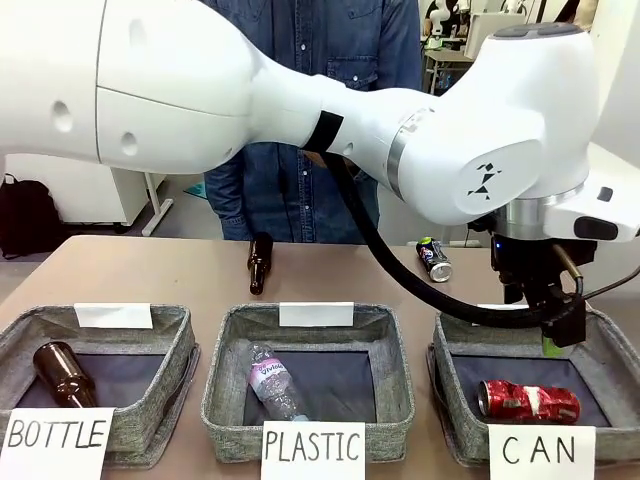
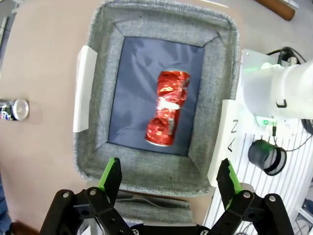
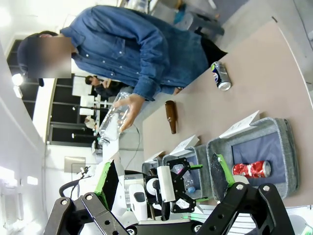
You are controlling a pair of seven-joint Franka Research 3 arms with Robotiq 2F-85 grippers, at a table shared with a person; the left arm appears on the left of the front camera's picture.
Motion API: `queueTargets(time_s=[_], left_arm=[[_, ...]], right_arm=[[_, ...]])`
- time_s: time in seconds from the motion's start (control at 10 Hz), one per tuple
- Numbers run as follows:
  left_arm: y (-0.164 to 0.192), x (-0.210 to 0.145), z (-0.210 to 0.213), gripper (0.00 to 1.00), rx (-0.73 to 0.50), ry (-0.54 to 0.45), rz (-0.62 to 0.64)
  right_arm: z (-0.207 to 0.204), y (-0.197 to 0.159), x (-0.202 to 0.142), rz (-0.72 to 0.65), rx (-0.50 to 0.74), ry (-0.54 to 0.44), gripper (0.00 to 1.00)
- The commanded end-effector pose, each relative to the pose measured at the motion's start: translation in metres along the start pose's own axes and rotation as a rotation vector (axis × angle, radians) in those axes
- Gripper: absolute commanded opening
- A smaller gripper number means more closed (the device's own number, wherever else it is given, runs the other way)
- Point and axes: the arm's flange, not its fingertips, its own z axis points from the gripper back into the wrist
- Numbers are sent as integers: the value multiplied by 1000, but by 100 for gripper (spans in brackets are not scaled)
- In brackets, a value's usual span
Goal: Sort the can waste into the basket.
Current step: Pick up the can waste from the table and place it in the right Fabric basket.
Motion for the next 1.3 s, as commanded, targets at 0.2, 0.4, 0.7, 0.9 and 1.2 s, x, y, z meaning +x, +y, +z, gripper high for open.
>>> queueTargets(time_s=[0.2, 0.4, 0.7, 0.9, 1.2], left_arm=[[-9, -14, 27, 100, 15, -38, 31], [-12, -38, 75, 100, -91, -98, 8], [-3, -162, 184, 100, -196, -163, 89], [21, -271, 219, 100, -314, -238, 240], [71, -416, 235, 100, -463, -534, 480]], right_arm=[[0, 0, 0, 0, 7, -12, 100], [0, 0, 0, 0, 7, -12, 100], [0, 0, 0, 0, 7, -12, 100], [-10, 6, -3, 5, 1, 36, 100], [-76, 37, -20, 21, 38, 181, 100]])
